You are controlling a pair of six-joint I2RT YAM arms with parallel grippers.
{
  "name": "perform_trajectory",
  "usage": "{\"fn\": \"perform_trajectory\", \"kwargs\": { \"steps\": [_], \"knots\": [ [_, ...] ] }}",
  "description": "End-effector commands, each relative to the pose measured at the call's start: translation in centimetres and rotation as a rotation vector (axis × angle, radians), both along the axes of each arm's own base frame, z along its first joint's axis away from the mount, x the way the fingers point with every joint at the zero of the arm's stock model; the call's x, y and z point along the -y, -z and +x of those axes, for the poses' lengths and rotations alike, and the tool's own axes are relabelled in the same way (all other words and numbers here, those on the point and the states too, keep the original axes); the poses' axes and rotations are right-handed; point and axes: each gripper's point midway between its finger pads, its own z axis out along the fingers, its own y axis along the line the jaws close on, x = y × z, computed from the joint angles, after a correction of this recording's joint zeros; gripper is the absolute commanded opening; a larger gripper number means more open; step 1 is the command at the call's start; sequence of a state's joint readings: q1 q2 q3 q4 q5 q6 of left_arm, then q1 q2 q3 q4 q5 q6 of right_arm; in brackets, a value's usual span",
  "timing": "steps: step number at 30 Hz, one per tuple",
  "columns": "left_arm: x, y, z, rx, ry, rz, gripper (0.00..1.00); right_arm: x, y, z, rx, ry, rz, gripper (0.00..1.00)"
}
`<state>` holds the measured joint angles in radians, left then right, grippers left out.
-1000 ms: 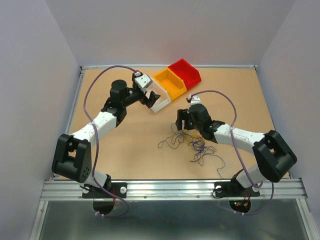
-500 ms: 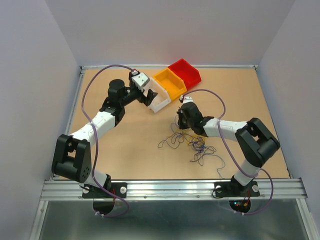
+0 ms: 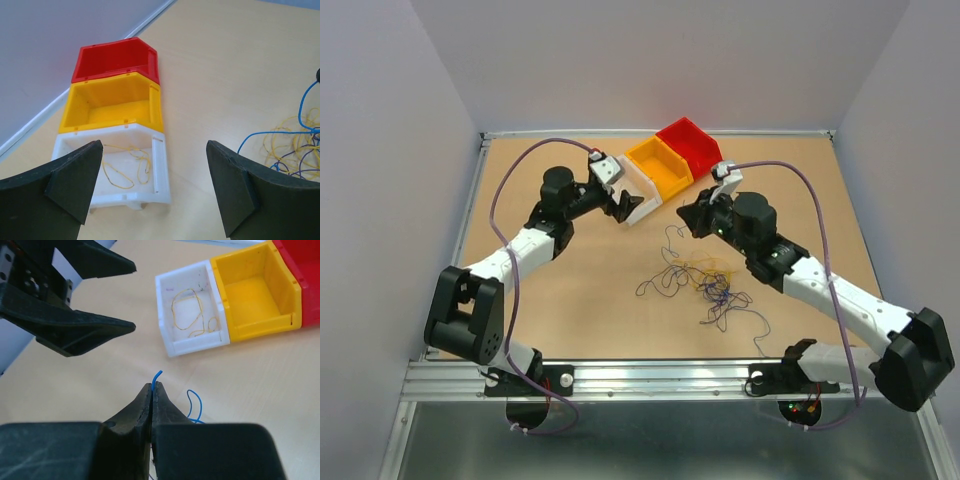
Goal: Untangle the cables
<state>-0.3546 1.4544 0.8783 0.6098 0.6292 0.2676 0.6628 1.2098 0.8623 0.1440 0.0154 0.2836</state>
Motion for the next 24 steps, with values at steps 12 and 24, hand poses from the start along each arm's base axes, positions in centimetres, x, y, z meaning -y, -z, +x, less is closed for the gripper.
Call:
{"fn": "perform_trajectory", "kwargs": {
  "steps": [12, 24],
  "knots": [
    [5.7, 2.5, -4.3, -0.007, 0.256, -0.042, 0.96, 1.6, -10.7, -1.5, 0.197, 0.032, 0.169, 0.01],
    [9.9, 7.7, -6.2, -0.094, 0.327, 0.023, 0.87, 2.0, -13.5, -1.1, 0.221, 0.065, 0.212, 0.01]
  ]
}}
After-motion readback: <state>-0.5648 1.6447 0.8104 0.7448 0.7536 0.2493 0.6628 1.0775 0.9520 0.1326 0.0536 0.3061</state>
